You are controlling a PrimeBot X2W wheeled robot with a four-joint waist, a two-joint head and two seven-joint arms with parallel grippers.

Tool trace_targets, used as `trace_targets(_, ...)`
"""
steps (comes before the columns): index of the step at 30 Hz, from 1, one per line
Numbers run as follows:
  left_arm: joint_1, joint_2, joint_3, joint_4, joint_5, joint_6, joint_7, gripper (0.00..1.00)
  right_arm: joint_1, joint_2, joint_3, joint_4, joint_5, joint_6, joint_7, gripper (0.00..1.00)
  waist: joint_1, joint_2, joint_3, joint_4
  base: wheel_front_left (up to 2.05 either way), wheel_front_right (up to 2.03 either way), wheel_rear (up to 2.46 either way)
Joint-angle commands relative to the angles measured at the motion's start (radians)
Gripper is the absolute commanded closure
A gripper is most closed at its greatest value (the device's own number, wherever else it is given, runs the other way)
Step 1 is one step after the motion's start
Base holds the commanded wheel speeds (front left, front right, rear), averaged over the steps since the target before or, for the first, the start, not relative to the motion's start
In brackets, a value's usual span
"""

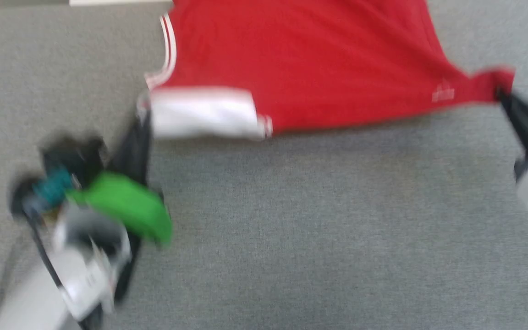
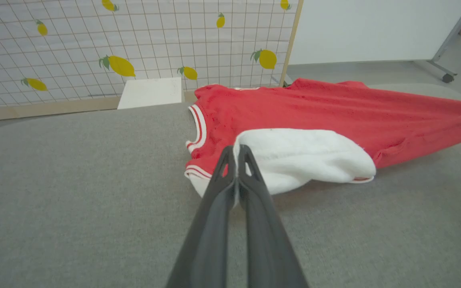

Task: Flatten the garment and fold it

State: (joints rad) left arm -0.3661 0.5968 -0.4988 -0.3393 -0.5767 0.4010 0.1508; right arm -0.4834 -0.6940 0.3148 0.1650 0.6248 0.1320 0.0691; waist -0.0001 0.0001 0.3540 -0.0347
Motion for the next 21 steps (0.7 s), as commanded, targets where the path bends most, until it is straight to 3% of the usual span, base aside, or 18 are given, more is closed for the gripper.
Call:
trace_targets(1,0.062,0.013,-0.013,-0.012,-0.018,0.014,0.016,1.00,0.053,0.017,-0.026,-0.014,-0.008,-0.001,-0.009,1.00,0.0001,-0.0001,-0.051,-0.006,0.00,0.00,0.00)
trace_targets(7,0.288,0.072,-0.138,-0.002,-0.065,0.010,0.140,1.00,0.297,0.079,-0.134,-0.045,-0.063,-0.001,-0.012,1.00,0.0001,-0.0001,-0.106,0.001,0.00,0.00,0.00)
trace_targets(12,0.398,0.065,-0.213,0.045,-0.134,-0.001,0.220,1.00,0.464,0.136,-0.197,-0.059,-0.108,-0.001,0.013,1.00,0.0001,-0.0001,-0.141,0.009,0.00,0.00,0.00)
trace_targets(16,0.458,0.048,-0.224,0.072,-0.195,-0.002,0.239,1.00,0.579,0.167,-0.221,-0.078,-0.123,-0.001,0.068,1.00,0.0001,-0.0001,-0.160,0.017,0.00,0.00,0.00)
trace_targets(21,0.521,0.074,-0.210,0.071,-0.253,0.006,0.260,1.00,0.713,0.191,-0.266,-0.117,-0.105,-0.001,0.158,1.00,0.0001,-0.0001,-0.181,0.028,0.00,0.00,0.00)
